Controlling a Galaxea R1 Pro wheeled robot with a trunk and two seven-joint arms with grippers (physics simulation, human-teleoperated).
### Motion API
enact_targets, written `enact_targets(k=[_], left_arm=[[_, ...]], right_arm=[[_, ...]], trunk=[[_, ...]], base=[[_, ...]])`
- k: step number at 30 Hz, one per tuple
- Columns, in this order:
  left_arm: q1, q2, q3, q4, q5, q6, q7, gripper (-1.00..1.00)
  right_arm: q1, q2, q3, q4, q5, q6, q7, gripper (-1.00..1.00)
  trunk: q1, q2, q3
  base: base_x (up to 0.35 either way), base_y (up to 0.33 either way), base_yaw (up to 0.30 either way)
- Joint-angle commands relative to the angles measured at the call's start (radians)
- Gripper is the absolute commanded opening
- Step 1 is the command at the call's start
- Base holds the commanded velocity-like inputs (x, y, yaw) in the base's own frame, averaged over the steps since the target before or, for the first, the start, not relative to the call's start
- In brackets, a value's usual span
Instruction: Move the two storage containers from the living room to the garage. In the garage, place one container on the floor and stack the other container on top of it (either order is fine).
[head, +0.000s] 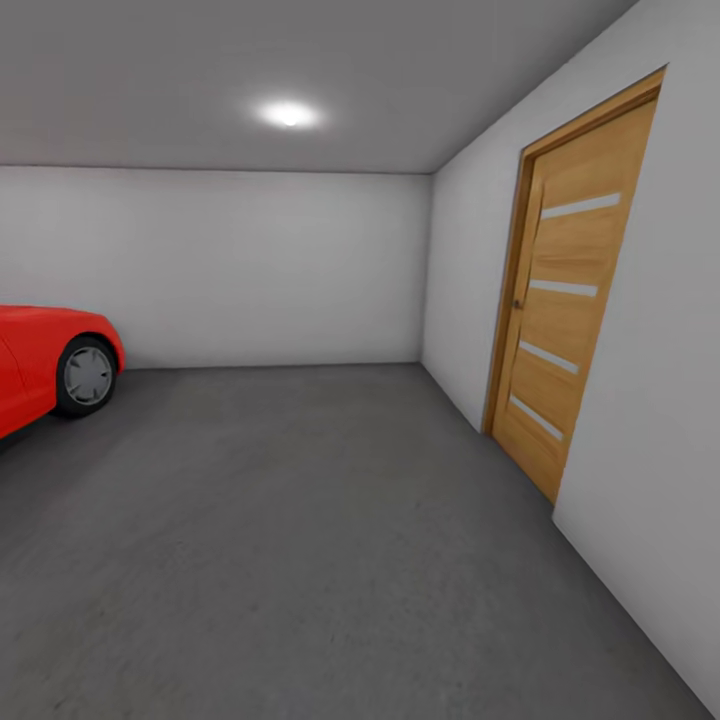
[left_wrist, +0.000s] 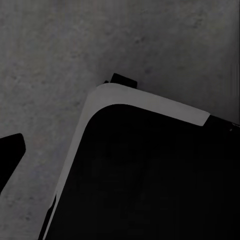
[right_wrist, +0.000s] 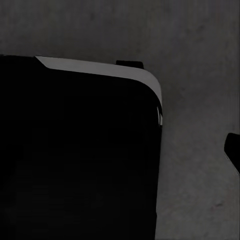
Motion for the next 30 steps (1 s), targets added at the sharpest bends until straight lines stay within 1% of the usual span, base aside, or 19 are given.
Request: enact_targets(k=[1,30], left_arm=[[0.000,0.000,-0.002,0.000,0.004,-0.002,0.001,1.00],[0.000,0.000,-0.002,0.000,0.005,-0.002,0.001,1.00]], right_arm=[[0.000,0.000,0.002,0.001,0.004,-0.004,-0.002,1.00],[0.000,-0.001,0.002,0.001,0.001,-0.004,-0.001,1.00]], trunk=[[0.001,0.000,-0.001],[0.001,0.000,-0.001]], base=[[0.324,0.000,0.000],[0.324,0.000,0.000]])
